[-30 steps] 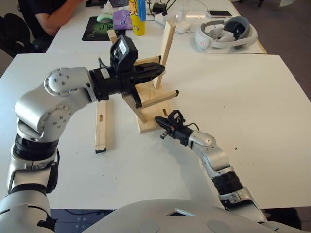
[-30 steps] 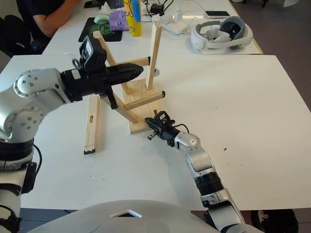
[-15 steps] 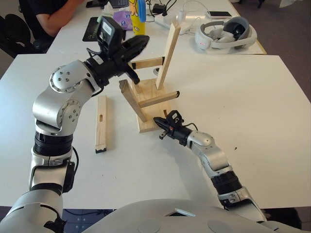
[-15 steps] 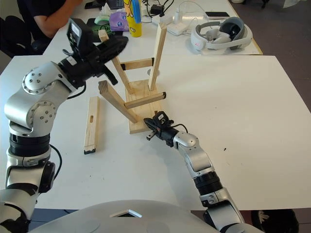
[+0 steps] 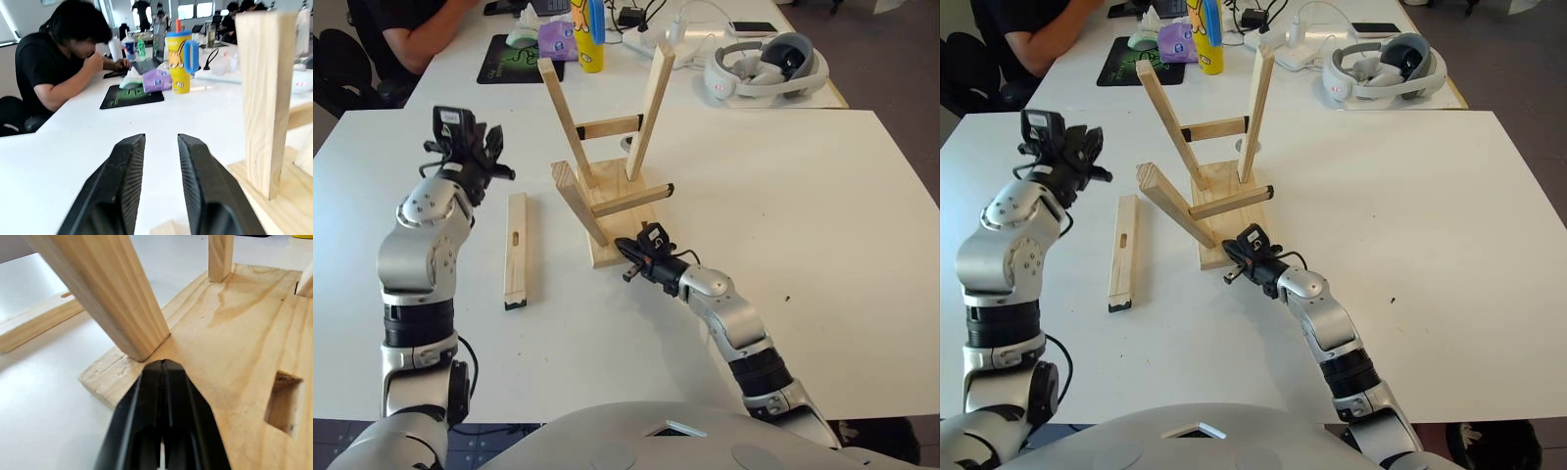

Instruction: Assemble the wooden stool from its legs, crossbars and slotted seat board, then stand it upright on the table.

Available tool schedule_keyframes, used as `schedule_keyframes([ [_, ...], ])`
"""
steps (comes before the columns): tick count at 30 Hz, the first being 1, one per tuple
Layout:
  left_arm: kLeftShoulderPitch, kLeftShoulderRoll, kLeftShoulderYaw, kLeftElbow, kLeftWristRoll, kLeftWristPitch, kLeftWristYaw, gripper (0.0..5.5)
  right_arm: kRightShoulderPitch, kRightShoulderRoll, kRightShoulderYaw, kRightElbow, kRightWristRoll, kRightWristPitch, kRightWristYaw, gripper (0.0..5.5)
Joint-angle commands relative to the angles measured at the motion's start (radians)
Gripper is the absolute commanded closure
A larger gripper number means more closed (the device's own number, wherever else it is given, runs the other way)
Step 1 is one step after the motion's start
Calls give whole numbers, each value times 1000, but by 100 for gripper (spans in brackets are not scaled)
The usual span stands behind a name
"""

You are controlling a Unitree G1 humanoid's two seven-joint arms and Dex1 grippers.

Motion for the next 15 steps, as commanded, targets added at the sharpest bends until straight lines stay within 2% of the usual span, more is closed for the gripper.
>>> schedule_keyframes([
  [1,71,-56,51,-141,2,77,71,366,50,-9,-21,10,-5,8,-17,550],
  [10,169,-156,59,-318,-54,404,117,236,96,10,-28,-58,4,14,-39,550],
  [15,196,-192,64,-333,-69,494,105,158,112,20,-24,-91,6,33,-52,550],
])
